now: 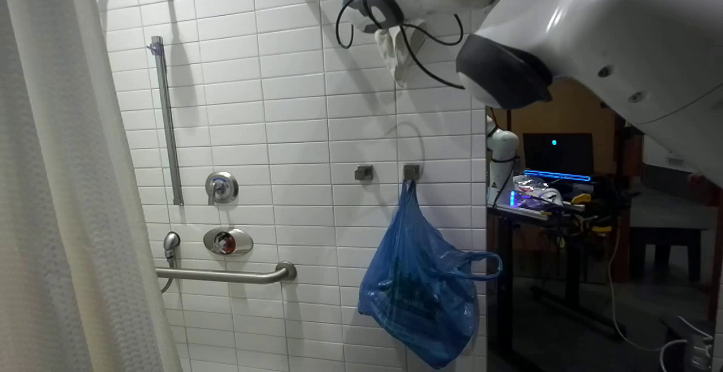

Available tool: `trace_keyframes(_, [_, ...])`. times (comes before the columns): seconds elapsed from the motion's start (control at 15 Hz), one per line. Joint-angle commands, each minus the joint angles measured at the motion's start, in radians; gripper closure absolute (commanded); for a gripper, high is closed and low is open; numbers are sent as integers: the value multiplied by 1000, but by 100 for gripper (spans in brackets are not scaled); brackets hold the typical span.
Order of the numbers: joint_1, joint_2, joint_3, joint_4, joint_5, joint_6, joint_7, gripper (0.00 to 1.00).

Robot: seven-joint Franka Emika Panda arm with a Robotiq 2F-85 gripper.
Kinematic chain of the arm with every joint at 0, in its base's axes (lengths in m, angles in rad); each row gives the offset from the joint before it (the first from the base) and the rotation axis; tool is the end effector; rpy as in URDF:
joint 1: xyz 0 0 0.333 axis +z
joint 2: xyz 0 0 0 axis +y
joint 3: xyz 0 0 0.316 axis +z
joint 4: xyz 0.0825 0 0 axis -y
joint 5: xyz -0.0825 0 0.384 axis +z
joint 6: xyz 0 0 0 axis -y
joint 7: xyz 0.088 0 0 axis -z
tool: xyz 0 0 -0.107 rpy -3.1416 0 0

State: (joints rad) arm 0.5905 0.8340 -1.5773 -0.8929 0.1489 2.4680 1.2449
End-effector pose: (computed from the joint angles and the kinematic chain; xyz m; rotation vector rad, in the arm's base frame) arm 0.6778 -0.0712 0.8121 1.5837 -1.3949 1.9558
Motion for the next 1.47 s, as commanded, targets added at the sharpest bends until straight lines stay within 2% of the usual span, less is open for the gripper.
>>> trace_keyframes(0.0, [-88, 13, 82, 44, 30, -3, -27, 98])
trace_keyframes(0.93, [-121, 16, 270, 8, 59, 32, -90, 98])
trace_keyframes(1.4, [-159, 35, 347, 30, 74, -4, -114, 98])
